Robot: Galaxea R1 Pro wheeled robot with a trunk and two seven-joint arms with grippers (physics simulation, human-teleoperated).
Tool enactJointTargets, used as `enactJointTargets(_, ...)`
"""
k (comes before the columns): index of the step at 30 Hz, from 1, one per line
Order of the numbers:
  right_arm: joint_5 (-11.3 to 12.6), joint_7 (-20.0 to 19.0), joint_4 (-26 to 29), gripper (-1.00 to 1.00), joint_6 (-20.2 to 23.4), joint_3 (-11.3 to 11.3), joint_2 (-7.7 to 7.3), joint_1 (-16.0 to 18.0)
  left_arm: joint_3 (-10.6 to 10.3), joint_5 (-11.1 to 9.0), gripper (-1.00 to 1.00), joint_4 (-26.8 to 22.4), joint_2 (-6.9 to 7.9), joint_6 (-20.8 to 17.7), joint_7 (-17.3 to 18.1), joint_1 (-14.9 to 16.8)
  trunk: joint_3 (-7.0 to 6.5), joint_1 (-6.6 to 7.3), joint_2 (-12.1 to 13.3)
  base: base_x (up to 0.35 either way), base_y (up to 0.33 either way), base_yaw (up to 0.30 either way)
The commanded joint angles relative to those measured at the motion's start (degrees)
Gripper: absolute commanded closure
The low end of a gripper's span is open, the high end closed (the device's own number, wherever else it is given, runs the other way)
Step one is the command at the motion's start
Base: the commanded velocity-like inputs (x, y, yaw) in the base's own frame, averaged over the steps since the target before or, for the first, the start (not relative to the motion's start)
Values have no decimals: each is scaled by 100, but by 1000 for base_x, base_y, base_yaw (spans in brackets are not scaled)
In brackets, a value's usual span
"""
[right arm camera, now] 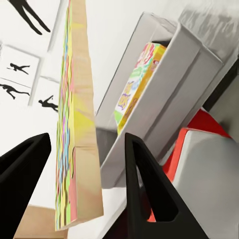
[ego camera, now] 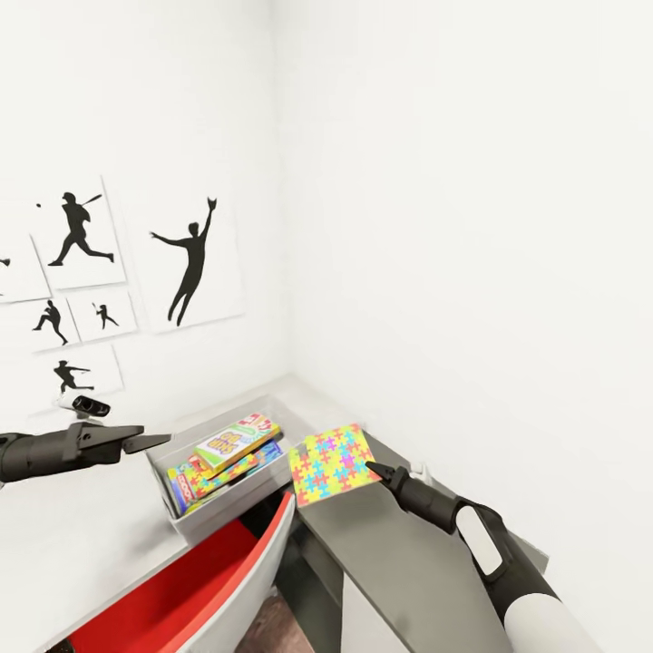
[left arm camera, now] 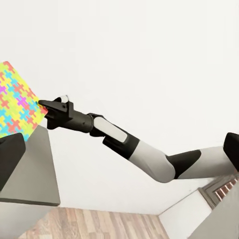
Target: Put all the toys in the child's room - the three board games (two on the bed and one on the table), the two jigsaw puzzles on the table, and the tennis ball on the table - inside the toy box on the table in the child's room.
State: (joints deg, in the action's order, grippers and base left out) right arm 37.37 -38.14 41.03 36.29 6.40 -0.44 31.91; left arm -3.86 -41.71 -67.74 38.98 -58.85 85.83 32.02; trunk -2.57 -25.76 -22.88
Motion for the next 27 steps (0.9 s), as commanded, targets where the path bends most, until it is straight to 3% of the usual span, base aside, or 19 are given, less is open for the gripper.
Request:
enactJointTargets(1,17,-8,-1,100,23,11,0,2,34,-5,-100,25,4,-59,22,6,-3,-2,-4,0,-15,226)
enactJointTargets(7,18,-9,1,100,3,11,0,1,189,26,-100,64,4,-57,22,6,-38,-2,-4,-5,-33,235)
enactJointTargets(18,16,-9,-4,100,1,11,0,2,202,22,-100,106,-4,-59,22,6,-101,-2,-4,-3,-2,241)
enactJointTargets(27,16,-10,-5,100,1,11,0,0,202,23,-100,110,-5,-57,22,6,-114,-2,-4,149,64,197)
